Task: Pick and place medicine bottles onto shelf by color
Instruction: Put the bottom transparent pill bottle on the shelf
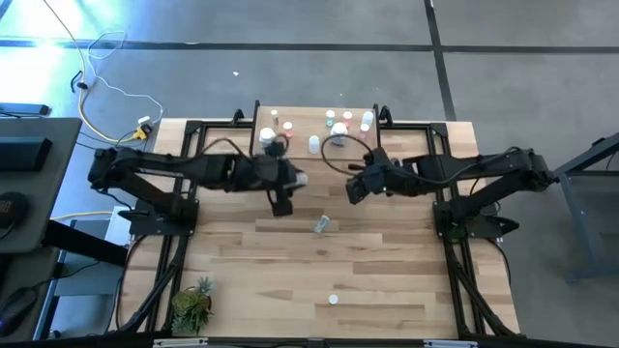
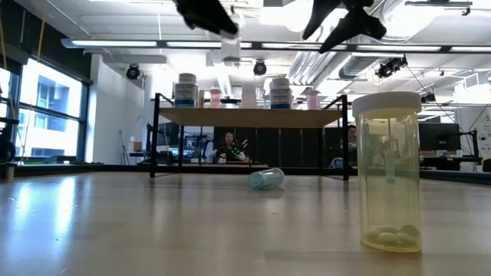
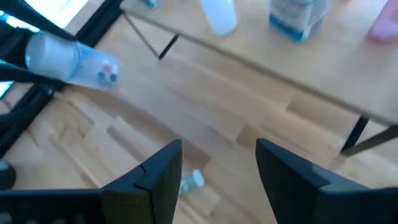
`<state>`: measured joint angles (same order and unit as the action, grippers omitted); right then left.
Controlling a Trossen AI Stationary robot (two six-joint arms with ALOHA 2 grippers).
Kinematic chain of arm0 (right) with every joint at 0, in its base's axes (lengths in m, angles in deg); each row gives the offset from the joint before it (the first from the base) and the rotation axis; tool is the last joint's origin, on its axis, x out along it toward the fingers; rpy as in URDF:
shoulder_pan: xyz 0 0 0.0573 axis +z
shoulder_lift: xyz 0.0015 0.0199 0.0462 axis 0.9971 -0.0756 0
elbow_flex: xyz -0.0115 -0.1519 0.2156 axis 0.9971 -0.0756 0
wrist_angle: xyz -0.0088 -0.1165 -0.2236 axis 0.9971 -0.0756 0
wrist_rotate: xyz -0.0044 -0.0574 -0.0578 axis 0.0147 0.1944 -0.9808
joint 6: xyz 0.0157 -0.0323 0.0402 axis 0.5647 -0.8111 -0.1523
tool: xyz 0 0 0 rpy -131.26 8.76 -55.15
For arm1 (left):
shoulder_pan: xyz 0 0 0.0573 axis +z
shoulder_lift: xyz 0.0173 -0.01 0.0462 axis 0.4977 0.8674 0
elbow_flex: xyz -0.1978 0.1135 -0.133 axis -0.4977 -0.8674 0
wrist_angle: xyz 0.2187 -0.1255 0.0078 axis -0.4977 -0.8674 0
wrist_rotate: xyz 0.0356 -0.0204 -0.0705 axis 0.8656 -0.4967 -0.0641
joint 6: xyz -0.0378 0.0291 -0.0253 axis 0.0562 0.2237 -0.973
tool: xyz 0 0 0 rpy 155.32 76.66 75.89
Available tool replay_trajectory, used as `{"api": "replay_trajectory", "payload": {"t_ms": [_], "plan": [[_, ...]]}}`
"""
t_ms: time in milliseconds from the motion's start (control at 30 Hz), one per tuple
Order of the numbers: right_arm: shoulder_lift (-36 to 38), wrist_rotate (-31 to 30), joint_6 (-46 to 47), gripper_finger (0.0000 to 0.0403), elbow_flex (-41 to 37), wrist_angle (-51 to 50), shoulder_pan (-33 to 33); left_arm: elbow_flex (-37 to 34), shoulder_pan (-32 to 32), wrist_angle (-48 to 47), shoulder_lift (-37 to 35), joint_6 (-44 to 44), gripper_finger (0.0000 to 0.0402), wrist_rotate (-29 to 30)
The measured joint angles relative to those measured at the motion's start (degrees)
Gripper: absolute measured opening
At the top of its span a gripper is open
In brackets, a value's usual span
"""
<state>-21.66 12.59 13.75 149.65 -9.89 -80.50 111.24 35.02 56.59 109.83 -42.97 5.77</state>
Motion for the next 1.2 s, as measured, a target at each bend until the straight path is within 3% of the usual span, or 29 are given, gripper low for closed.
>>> {"api": "replay_trajectory", "payload": {"t_ms": [200, 500, 800, 1100, 1200], "plan": [[0.0, 0.0, -4.7, 0.0195, 2.6, 0.0, -4.2, 0.1, 5.6, -1.2, -1.3, -4.5, 0.0138, -0.2], [0.0, 0.0, -18.8, 0.0195, 10.2, -0.1, -12.1, 0.1, 11.1, -7.2, -0.8, -20.1, 0.0138, 0.8], [0.0, 0.0, -35.1, 0.0195, 21.1, -1.2, -19.4, 0.1, 12.6, -3.9, 0.9, -24.3, 0.0138, 5.8], [0.0, 0.0, -44.1, 0.0195, 28.4, -2.0, -25.0, 0.1, 12.9, 0.4, 5.8, -28.4, 0.0138, 8.4], [0.0, 0.0, -46.4, 0.0195, 29.3, -2.2, -26.3, 0.1, 12.9, 0.8, 7.4, -28.6, 0.0138, 12.0]]}}
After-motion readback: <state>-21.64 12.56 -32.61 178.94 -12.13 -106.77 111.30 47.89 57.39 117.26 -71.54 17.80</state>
